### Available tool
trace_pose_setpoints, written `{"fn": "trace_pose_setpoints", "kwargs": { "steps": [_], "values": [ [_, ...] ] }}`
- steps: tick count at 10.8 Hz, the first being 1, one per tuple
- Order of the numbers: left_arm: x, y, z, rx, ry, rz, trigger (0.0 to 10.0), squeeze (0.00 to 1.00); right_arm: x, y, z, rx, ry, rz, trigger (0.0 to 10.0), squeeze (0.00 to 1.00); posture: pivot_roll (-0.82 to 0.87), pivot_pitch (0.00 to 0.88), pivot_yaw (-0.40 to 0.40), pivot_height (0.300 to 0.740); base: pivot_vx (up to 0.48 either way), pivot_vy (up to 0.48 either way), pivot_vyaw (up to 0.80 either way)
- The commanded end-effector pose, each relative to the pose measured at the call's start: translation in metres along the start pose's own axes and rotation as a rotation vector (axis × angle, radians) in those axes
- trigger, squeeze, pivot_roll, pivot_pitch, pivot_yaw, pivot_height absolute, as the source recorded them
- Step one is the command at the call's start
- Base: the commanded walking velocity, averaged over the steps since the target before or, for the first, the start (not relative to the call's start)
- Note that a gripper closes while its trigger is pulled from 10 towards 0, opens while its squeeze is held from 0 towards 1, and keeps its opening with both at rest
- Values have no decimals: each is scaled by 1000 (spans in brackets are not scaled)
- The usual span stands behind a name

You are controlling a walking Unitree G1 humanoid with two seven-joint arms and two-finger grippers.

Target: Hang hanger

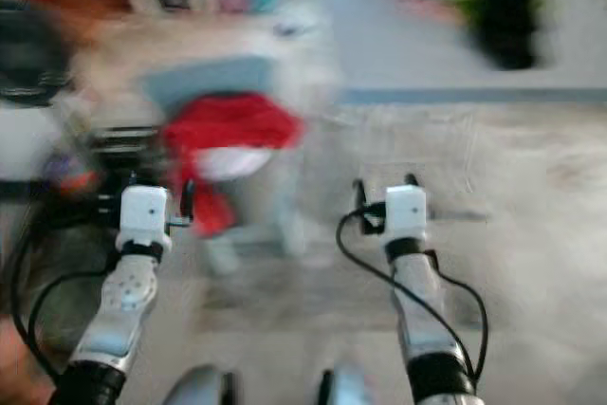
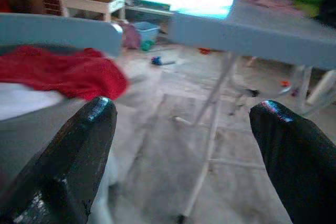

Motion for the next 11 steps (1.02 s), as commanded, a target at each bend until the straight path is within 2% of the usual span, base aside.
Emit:
{"fn": "trace_pose_setpoints", "kwargs": {
  "steps": [1, 3, 4, 6, 11],
  "values": [
    [8, -12, 1, -57, -36, 12, 10000, 0, -3, -13, 5, -42, 12, 5, 10000, 0, -6, 134, -8, 740, 0, 0, 0],
    [11, -17, 5, -126, -50, 63, 10000, 0, -2, -14, 5, -38, 9, 3, 10000, 0, -8, 138, -11, 740, 0, 0, 0],
    [11, -17, 5, -130, -48, 73, 10000, 0, 0, -11, 5, -14, 4, 10, 10000, 0, -9, 142, -13, 740, 334, 0, 0],
    [11, -18, 6, -149, -48, 91, 10000, 0, 0, -9, 6, -5, 0, 1, 10000, 0, -11, 146, -15, 740, 416, 0, 572],
    [11, -22, 10, -174, -48, 98, 10000, 0, 2, -6, 4, 20, -2, 8, 10000, 0, -9, 153, -27, 740, 457, 0, 0]
  ]
}}
Point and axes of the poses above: a point about 5 cm out from each wrist's last joint towards the gripper, its own z axis pointing back from the gripper into the wrist, its own x axis along the axis of the wrist's last joint, y = z × x, the point moved 2 cm from there along -z, pointing out of the wrist towards the gripper, and after that the axes turned 3 degrees about -z, right-handed, at the moved point
